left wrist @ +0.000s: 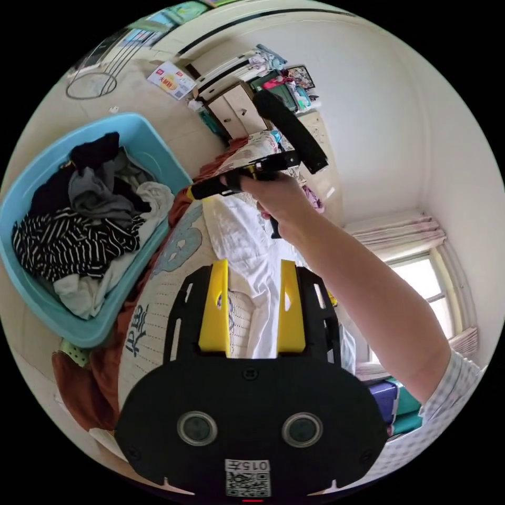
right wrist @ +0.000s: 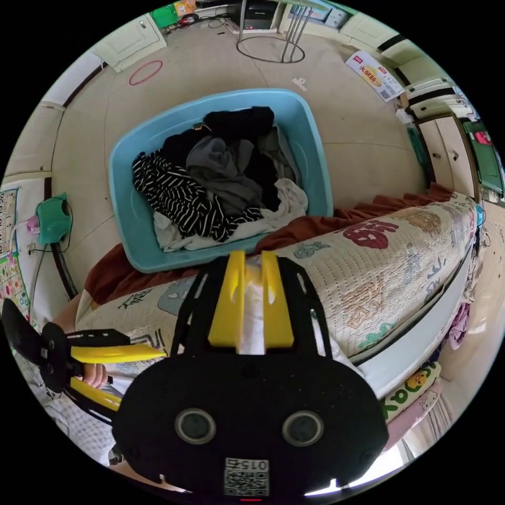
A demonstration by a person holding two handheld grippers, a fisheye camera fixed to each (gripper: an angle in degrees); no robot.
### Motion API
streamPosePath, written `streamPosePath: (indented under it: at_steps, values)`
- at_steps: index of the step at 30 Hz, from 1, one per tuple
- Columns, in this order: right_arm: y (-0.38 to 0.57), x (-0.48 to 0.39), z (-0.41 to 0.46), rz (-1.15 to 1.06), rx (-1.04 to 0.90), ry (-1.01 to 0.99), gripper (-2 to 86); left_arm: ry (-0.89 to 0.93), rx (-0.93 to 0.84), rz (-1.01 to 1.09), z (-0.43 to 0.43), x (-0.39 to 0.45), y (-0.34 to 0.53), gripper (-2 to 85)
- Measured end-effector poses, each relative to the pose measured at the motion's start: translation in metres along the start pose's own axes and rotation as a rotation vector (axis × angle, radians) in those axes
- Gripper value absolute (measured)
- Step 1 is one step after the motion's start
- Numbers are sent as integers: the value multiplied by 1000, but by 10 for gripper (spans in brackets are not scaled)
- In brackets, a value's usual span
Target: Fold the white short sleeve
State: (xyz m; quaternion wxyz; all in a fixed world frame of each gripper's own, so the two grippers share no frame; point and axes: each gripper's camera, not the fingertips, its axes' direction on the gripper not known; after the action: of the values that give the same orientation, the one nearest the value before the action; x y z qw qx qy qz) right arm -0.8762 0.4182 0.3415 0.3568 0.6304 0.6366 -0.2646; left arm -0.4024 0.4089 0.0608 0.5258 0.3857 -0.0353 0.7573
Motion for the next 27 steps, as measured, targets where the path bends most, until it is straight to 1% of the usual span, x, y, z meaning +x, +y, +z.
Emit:
streamPosePath:
  at_steps: [1, 6, 10, 13, 14, 15, 19, 21, 23, 24, 25, 26, 27]
  values:
    - [4, 6, -3, 4, 19, -7, 10, -21, 5, 16, 0, 3, -2, 137]
    - [50, 37, -47, 55, 195, -91, -5, -66, 22, 18, 1, 2, -11, 139]
    - [131, 66, -88, 107, 339, -145, -6, -71, -9, 54, 16, 13, -20, 141]
    - [200, 82, -97, 171, 417, -183, -6, 0, -75, 122, 41, 29, -27, 134]
    - [227, 88, -95, 205, 438, -200, -7, -6, -100, 143, 50, 36, -29, 121]
    - [241, 90, -94, 220, 446, -210, -7, -4, -101, 158, 53, 40, -29, 114]
    - [329, 110, -71, 370, 466, -229, -6, 123, -125, 291, 60, 86, -27, 13]
    - [365, 116, -56, 436, 474, -229, -6, 89, -149, 427, 59, 122, -21, 4]
    - [407, 126, -27, 543, 480, -266, -6, 80, -270, 608, 73, 169, -5, 0]
    - [416, 129, -19, 570, 474, -271, -5, 90, -314, 651, 79, 179, 1, -1]
    - [431, 132, -3, 614, 446, -257, -5, 87, -399, 716, 91, 194, 12, -1]
    - [441, 135, 14, 645, 391, -225, -5, 66, -461, 754, 103, 204, 20, -1]
    - [445, 137, 22, 657, 353, -210, -5, 47, -472, 758, 106, 207, 22, -1]
